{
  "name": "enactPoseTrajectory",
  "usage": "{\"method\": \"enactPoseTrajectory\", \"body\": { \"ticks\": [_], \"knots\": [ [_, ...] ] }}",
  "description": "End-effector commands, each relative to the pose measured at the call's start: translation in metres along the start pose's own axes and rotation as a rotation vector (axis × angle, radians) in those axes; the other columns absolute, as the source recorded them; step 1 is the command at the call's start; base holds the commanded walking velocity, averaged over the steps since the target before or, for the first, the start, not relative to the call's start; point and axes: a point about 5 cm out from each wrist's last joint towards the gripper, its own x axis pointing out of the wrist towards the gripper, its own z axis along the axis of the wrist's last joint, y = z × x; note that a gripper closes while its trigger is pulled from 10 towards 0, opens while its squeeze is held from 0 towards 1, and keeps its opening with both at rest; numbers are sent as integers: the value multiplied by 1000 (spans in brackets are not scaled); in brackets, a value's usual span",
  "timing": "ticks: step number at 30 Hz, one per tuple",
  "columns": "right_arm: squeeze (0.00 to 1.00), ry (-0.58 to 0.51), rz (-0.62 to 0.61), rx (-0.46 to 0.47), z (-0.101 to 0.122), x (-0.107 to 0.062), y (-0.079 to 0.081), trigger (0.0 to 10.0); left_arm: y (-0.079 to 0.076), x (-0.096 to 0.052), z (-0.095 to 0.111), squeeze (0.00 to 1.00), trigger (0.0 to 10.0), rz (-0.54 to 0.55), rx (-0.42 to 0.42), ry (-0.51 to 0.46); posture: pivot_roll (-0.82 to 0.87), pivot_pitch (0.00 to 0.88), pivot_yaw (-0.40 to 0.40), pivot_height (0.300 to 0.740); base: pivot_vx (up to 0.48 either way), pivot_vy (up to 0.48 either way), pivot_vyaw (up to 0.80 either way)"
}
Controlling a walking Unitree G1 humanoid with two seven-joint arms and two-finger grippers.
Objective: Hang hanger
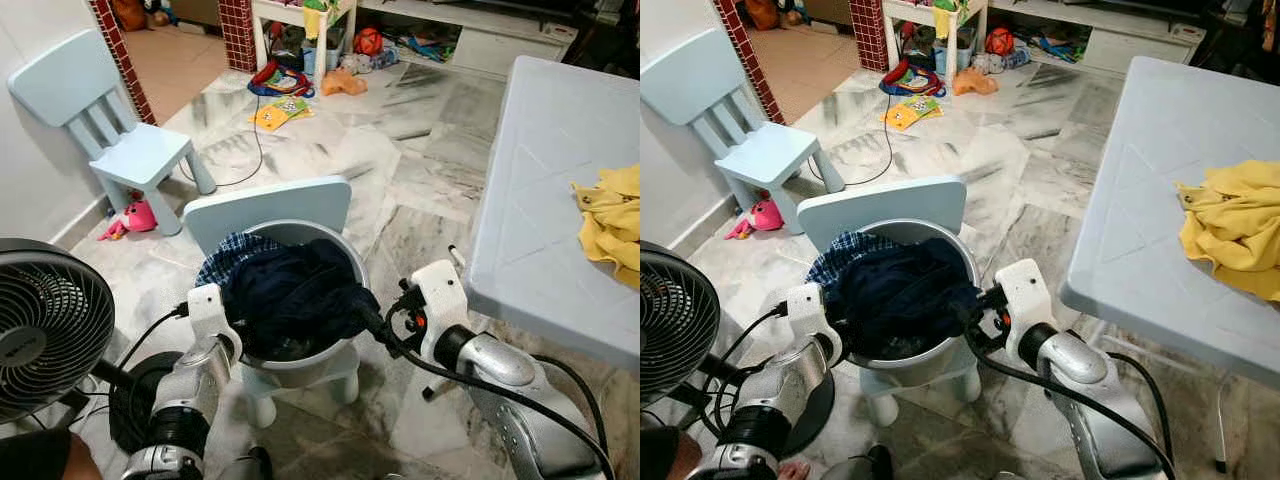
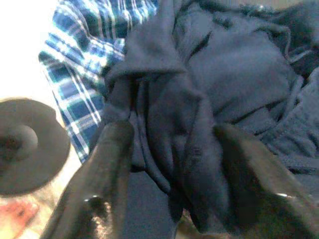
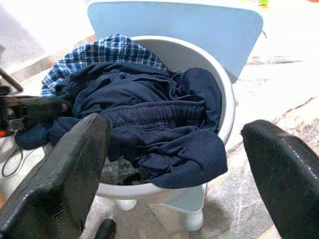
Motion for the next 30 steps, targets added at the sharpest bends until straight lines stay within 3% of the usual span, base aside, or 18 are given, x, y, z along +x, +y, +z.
{"method": "enactPoseTrajectory", "body": {
  "ticks": [1, 4, 5, 16, 17, 26, 27, 28, 29, 30],
  "knots": [
    [0, -11, -21, -2, 1, 0, -4, 10000, 1, -3, -1, 0, 0, 6, 17, 1, -135, 120, 3, 740, 0, 0, 0],
    [0, -19, -32, 2, 1, 4, -5, 10000, 3, -11, -2, 0, 0, 8, 58, -7, -124, 115, 1, 740, 0, 0, 0],
    [0, -20, -30, 3, 1, 5, -4, 10000, 3, -11, -6, 0, 10000, 6, 98, 16, -122, 113, -1, 740, 0, 0, 0],
    [0, -31, -21, -29, 3, 5, -4, 10000, -18, 0, 3, 0, 10000, -67, 156, 37, -152, 110, 5, 740, 0, 0, 0],
    [0, -30, -24, -29, 3, 4, -4, 10000, -23, 0, 6, 1000, 10000, -85, 156, 23, -154, 110, 6, 740, 0, 0, 0],
    [0, -28, -11, -40, 0, 5, 0, 10000, -22, -1, -7, 1000, 10000, -105, 154, 85, -145, 110, 8, 740, 0, 0, 0],
    [0, -28, -6, -41, 0, 5, 1, 10000, -21, -2, -8, 514, 10000, -106, 160, 95, -142, 108, 7, 740, 0, 0, 0],
    [0, -28, -5, -41, 0, 6, 1, 10000, -20, -2, -9, 514, 10000, -104, 163, 97, -142, 108, 7, 740, 0, 0, 0],
    [0, -28, -3, -42, 0, 6, 1, 10000, -20, -3, -8, 1000, 10000, -115, 151, 88, -141, 107, 7, 740, 0, 0, 0],
    [0, -28, -3, -42, 0, 6, 1, 10000, -20, -3, -8, 1000, 10000, -120, 147, 88, -140, 106, 6, 740, 0, 0, 0]
  ]
}}
